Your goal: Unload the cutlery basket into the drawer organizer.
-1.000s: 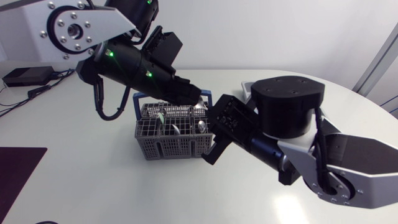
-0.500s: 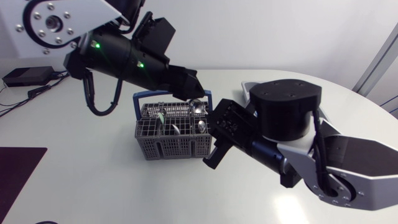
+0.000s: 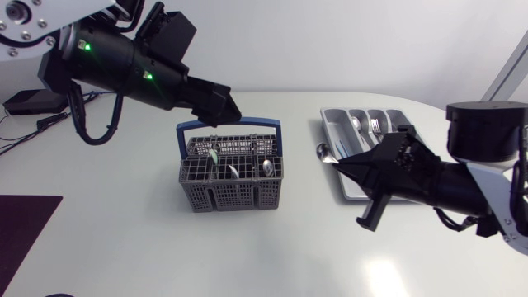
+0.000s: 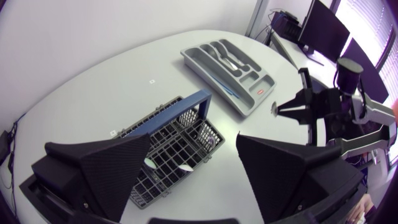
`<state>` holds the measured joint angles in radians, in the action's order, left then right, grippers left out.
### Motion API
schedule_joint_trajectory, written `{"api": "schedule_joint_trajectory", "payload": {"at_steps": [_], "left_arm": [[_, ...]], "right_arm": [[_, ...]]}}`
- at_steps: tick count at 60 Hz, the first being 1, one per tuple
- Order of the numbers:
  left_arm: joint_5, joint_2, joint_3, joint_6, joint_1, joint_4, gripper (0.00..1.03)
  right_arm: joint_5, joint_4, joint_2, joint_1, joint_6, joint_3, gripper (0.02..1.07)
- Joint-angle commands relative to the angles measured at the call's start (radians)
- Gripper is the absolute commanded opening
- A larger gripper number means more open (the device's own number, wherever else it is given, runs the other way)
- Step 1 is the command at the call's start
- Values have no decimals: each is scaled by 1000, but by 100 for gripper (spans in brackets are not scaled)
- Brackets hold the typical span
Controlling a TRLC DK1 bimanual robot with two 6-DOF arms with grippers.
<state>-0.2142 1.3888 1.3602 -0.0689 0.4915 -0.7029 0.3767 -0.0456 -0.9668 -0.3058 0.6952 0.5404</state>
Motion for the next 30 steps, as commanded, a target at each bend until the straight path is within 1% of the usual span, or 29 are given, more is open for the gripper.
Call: {"api": "schedule_joint_trajectory", "payload": {"at_steps": [1,6,9,13,16,23,30], "left_arm": [[35,-17,-19,-75,9,-47,98],[62,-31,-55,-120,30,-63,98],[99,-37,-75,-144,44,-73,98],[110,-48,-104,-172,64,-78,98],[111,-51,-119,-187,65,-81,98],[110,-53,-153,-221,76,-70,98],[110,-47,-174,-224,84,-47,98]], "right_arm": [[70,-71,25,93,138,4,9],[166,-135,17,198,244,16,8],[215,-168,7,261,311,20,8],[261,-215,-30,329,409,32,8],[298,-243,-72,384,484,43,8],[357,-329,-181,487,675,87,8],[381,-344,-279,560,800,132,8]]}}
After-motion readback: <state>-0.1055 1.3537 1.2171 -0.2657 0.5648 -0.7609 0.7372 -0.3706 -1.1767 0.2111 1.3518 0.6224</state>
